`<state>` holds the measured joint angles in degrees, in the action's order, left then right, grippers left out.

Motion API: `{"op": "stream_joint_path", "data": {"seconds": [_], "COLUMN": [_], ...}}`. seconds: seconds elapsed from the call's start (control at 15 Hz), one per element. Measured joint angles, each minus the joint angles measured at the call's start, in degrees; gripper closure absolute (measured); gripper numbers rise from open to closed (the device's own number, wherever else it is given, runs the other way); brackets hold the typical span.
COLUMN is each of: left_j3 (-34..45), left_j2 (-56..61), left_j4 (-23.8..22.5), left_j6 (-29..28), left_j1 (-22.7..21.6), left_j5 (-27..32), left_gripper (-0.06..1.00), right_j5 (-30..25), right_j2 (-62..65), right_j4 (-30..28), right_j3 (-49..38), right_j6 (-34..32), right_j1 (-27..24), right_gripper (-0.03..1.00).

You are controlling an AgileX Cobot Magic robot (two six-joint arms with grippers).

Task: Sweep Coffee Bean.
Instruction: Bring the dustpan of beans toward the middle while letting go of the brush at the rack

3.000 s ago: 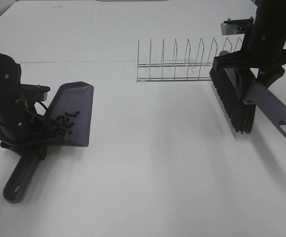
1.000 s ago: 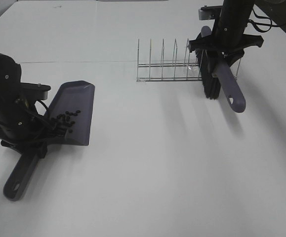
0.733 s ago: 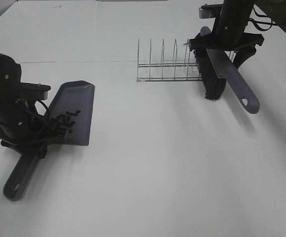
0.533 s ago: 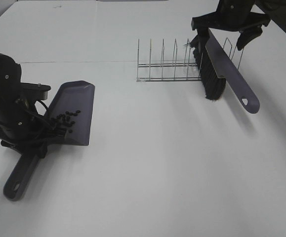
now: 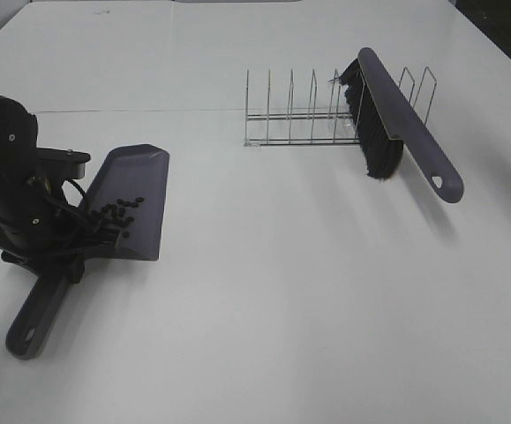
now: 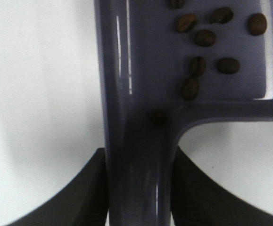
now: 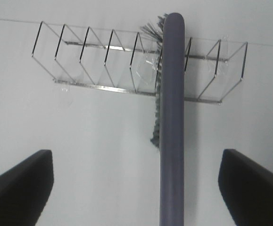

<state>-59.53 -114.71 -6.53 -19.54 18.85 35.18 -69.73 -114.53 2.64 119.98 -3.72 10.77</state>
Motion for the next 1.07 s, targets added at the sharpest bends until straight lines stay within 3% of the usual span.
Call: {"op": "stream_joint_path", "data": {"seconds": [0.4,0.53,0.6,0.87,1.07], "left_j3": [0.1,-1.3,-2.9,-8.4,-11.1], "left_j2": [3.0,3.2,3.1,-1.3,-5.5], "left_j4": [2.7,4.0,5.0,6.5,7.0], "left_j6": [-0.3,0.1,0.3,0.5,0.5], "left_j1": [0.2,1.9,4.9,7.8,8.0], "left_j5": [0.1,0.1,0.1,1.4,4.2], "left_gripper": [0.59,0.59,0.59,0.59,0.59], "right_j5": [-0.1,1.0,3.0,4.0,4.9], "right_j2": [23.7,32.0,40.3,55.2,63.5], "right_j4": [6.1,6.4,6.8,7.3,7.4], "right_j3": [-35.6,-47.7,-58.0,-72.0,-76.8], "right_j6": [1.2,1.4,1.5,1.5,1.5], "right_j1": [0.0,0.0,0.0,0.0,0.0], "right_gripper": [0.13,0.13,0.13,0.13,0.13]}}
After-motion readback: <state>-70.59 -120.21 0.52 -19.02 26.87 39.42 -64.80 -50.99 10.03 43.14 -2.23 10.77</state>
